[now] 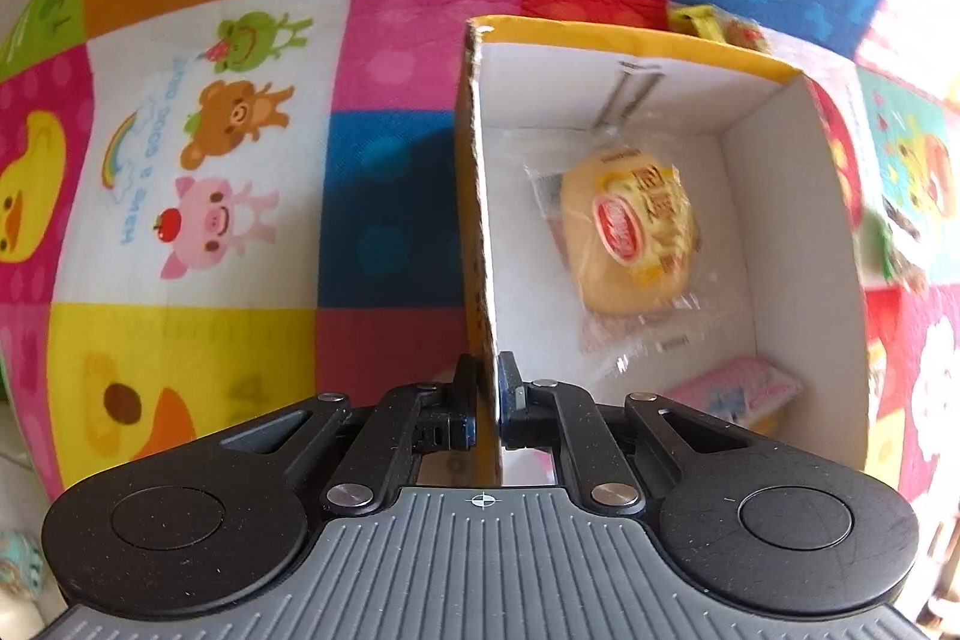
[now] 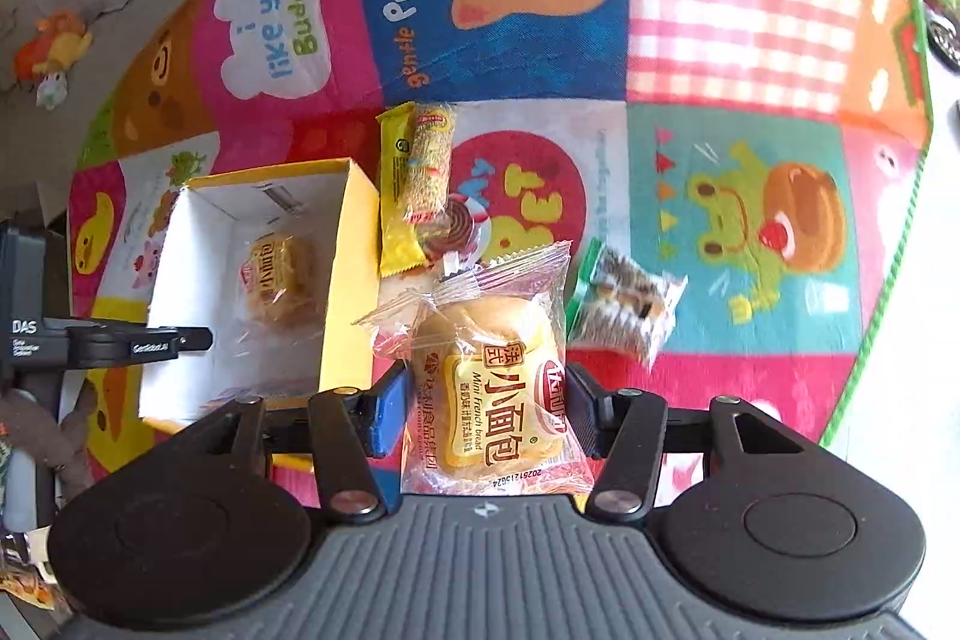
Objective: Organize objects
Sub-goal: 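Carry the second bun into the box and open the right tool, then grasp a yellow wafer-stick pack with the right tool, then lift the yellow wafer-stick pack toward the box, then grasp a second yellow wafer-stick pack with the right tool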
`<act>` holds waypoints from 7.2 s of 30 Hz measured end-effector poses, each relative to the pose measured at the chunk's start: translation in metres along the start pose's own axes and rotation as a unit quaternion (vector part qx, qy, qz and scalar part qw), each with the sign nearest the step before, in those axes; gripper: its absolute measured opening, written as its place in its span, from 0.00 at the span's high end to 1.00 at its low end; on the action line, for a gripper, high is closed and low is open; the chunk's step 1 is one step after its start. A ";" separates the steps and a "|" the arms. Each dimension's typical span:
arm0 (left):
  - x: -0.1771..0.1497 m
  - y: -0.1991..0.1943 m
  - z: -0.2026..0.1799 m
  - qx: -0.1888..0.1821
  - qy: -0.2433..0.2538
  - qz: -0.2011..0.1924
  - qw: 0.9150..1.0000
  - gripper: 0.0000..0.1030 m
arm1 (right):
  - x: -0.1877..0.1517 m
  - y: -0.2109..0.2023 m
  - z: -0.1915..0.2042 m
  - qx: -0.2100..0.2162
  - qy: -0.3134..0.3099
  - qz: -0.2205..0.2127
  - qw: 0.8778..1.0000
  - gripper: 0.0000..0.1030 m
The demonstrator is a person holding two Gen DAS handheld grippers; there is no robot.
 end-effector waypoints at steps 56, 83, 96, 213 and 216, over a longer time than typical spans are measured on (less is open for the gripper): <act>-0.048 -0.007 0.002 -0.094 -0.024 -0.002 0.995 0.87 | 0.041 -0.116 0.165 0.047 0.065 -0.094 0.992 0.36; -0.043 0.001 0.000 -0.062 -0.050 0.027 0.997 0.88 | -0.059 0.017 -0.042 -0.038 0.185 0.085 0.978 0.26; -0.032 0.002 -0.003 -0.015 -0.109 0.049 0.993 0.90 | 0.173 0.154 0.040 0.038 0.018 0.061 0.997 0.24; -0.036 0.006 0.013 -0.085 -0.054 0.029 0.995 0.87 | -0.089 -0.030 0.069 -0.061 -0.084 0.068 0.992 0.68; -0.034 0.006 0.011 -0.081 -0.055 0.030 0.995 0.87 | -0.126 0.015 0.077 -0.045 -0.140 0.101 0.984 0.62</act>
Point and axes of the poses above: each gripper's, at about its wrist camera, not at the fingertips, and y roughly the way its jaws point, z to its left, x to its top, the point moved 9 cm from there along y, roughly the way its jaws point, and after that the axes turned 2 degrees about y, right-handed, at the moved point
